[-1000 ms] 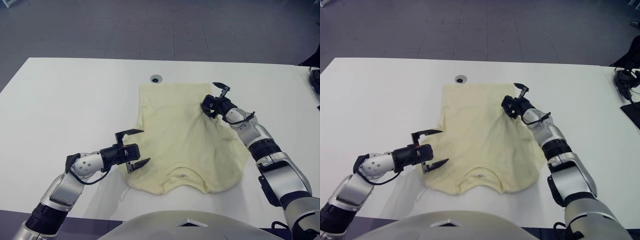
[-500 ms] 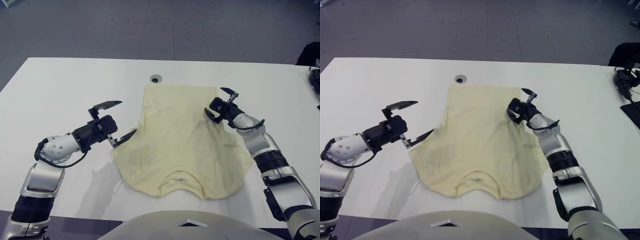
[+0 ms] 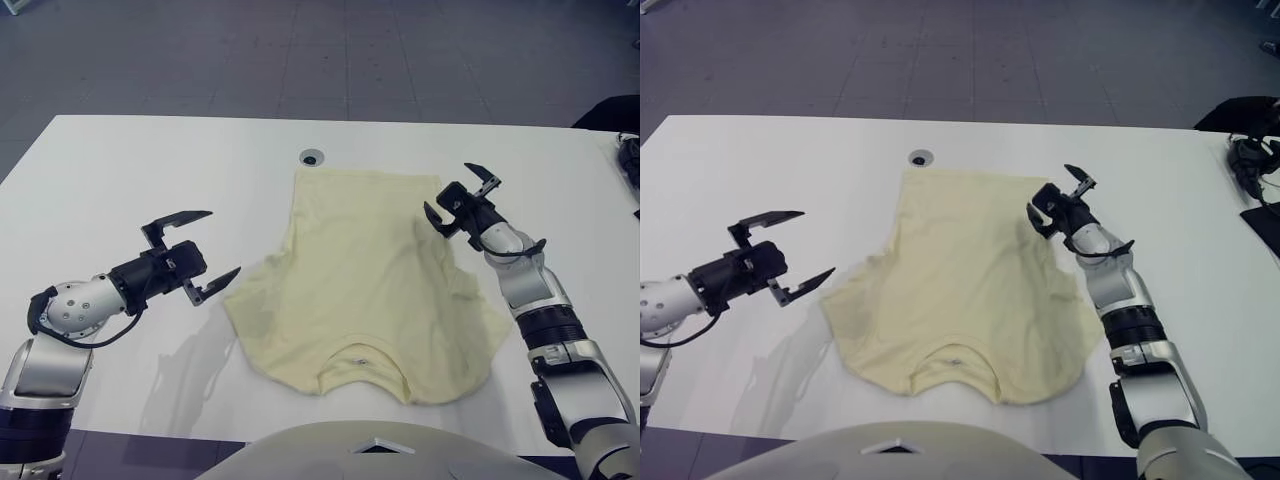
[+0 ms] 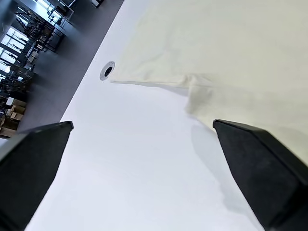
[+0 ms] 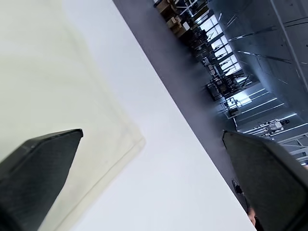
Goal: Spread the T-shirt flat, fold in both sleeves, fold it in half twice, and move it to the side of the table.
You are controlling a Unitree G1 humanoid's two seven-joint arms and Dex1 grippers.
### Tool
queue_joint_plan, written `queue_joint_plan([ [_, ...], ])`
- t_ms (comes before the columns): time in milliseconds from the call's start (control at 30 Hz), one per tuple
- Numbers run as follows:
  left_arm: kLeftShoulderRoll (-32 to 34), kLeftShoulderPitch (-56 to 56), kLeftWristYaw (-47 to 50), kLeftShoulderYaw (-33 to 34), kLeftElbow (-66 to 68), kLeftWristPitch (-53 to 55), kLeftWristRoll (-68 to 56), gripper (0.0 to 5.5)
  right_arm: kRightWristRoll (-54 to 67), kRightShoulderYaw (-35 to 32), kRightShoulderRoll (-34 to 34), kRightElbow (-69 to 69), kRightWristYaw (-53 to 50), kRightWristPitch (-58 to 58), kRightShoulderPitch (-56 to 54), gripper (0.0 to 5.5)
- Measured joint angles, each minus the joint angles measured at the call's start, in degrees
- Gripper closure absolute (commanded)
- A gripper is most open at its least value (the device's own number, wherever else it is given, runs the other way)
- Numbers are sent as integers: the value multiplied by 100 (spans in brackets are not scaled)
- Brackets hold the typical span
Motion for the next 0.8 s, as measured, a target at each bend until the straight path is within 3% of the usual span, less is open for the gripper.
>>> queue_joint_plan([
  [267, 595, 205, -212, 43, 40, -443, 693, 10, 1009, -685, 369, -727, -104, -362, -157, 13],
  [533, 761, 299, -222, -122, 96, -860, 1248, 10, 2733, -1549, 437, -3059, 486, 1115, 233, 13],
  [800, 925, 530, -127, -248, 531, -1155, 1806, 10, 3363, -1714, 841, -3364, 613, 1332, 1085, 13],
])
